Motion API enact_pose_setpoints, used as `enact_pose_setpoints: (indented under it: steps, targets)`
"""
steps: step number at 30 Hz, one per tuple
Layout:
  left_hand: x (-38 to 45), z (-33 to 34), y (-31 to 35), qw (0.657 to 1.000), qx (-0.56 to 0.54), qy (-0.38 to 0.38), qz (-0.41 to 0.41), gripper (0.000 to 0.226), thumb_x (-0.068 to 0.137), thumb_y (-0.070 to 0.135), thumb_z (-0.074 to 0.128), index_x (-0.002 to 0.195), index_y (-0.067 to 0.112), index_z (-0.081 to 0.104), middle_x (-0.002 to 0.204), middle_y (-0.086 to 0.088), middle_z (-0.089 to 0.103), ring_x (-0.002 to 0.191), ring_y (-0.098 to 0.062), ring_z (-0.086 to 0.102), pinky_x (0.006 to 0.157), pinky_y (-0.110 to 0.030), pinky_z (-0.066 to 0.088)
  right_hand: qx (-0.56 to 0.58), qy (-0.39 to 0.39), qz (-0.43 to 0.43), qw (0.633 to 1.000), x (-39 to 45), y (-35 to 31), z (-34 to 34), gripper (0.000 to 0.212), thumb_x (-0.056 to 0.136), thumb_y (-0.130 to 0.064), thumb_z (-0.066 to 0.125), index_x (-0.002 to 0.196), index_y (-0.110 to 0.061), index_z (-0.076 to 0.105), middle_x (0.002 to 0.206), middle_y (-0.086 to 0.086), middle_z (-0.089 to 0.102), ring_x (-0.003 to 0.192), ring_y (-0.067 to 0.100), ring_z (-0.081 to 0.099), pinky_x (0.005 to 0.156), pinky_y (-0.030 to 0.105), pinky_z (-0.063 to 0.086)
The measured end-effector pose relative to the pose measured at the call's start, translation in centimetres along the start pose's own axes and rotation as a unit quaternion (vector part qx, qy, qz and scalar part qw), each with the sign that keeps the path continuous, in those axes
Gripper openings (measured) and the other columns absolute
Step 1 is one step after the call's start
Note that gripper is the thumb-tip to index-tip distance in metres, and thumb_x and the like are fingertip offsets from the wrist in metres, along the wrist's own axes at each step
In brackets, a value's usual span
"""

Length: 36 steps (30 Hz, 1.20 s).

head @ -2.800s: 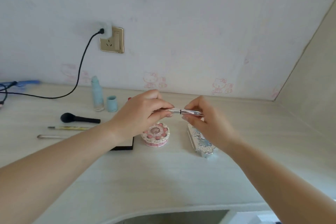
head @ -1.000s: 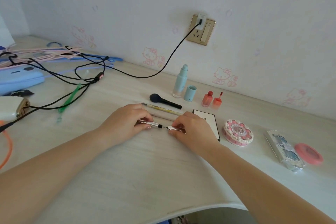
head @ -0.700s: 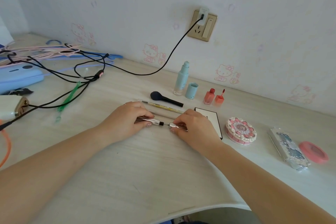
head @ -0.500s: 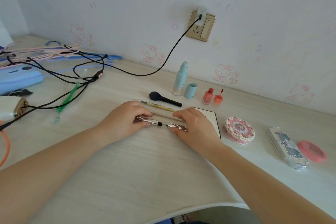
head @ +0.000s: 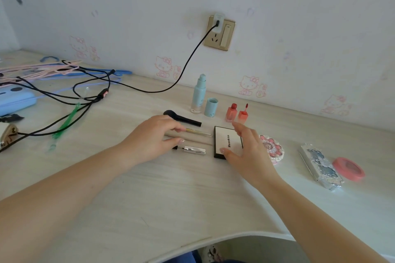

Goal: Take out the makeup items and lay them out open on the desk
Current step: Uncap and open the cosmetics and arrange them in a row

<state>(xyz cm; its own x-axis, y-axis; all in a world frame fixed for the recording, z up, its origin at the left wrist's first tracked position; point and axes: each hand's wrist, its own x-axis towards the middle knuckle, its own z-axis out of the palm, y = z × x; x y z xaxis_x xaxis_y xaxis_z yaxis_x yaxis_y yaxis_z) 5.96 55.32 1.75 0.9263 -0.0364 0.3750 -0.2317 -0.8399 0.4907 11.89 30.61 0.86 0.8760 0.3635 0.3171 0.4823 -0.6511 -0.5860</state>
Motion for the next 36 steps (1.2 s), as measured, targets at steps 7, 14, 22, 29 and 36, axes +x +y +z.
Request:
enact_pose_setpoints:
  steps: [7,14,22,29,36]
  targets:
    - [2.7,3.1,4.9,0.991,-0.026,-0.126,-0.041,0.04,0.095,0.04,0.045,0.133,0.025,0.048,0.13,0.007,0.059,0.121,-0.013,0.052,0.1,-0.03,0.041,-0.036,-0.024,0.007,0.999,0.3,-0.4,1.4,0.082,0.078,-0.033,0.069,0.145,-0.025,0.023,0.144,0.0,0.032,0.129,0.018,0.037,0.092,0.023,0.032]
    - [3.5,4.7,6.5,0.988,0.004,-0.141,-0.055,0.043,0.1,0.035,0.032,0.142,0.029,0.031,0.121,0.0,0.062,0.115,-0.024,0.053,0.093,-0.034,0.042,-0.061,-0.028,0.021,0.998,0.8,-0.8,2.0,0.09,0.075,-0.044,0.067,0.147,-0.021,0.018,0.146,0.002,0.03,0.132,0.021,0.035,0.099,0.035,0.036]
    - [3.3,4.6,7.5,0.993,-0.034,-0.093,-0.064,0.044,0.096,0.036,0.042,0.139,0.028,0.039,0.128,0.006,0.059,0.12,-0.016,0.053,0.096,-0.035,0.043,0.014,0.064,-0.005,0.998,0.3,-0.5,1.5,0.072,0.075,-0.03,0.07,0.138,-0.022,0.036,0.141,-0.004,0.038,0.126,0.015,0.043,0.088,0.028,0.045]
    - [3.7,4.6,9.4,0.924,-0.341,-0.058,-0.166,0.015,0.089,0.026,0.058,0.099,0.037,0.06,0.084,0.012,0.075,0.076,0.002,0.069,0.058,-0.013,0.051,0.087,0.105,-0.067,0.988,-1.0,-1.9,0.1,0.076,0.072,-0.024,0.076,0.137,-0.02,0.038,0.144,-0.007,0.033,0.134,0.005,0.031,0.095,0.016,0.036]
    - [3.5,3.3,10.4,0.926,-0.35,-0.063,-0.127,0.031,0.092,0.029,0.05,0.085,0.054,0.068,0.096,0.003,0.074,0.09,-0.012,0.069,0.086,-0.036,0.056,0.008,0.001,-0.149,0.989,-2.3,0.1,-4.7,0.076,0.069,-0.037,0.079,0.135,-0.028,0.042,0.151,-0.016,0.015,0.141,0.005,0.013,0.106,0.037,0.037]
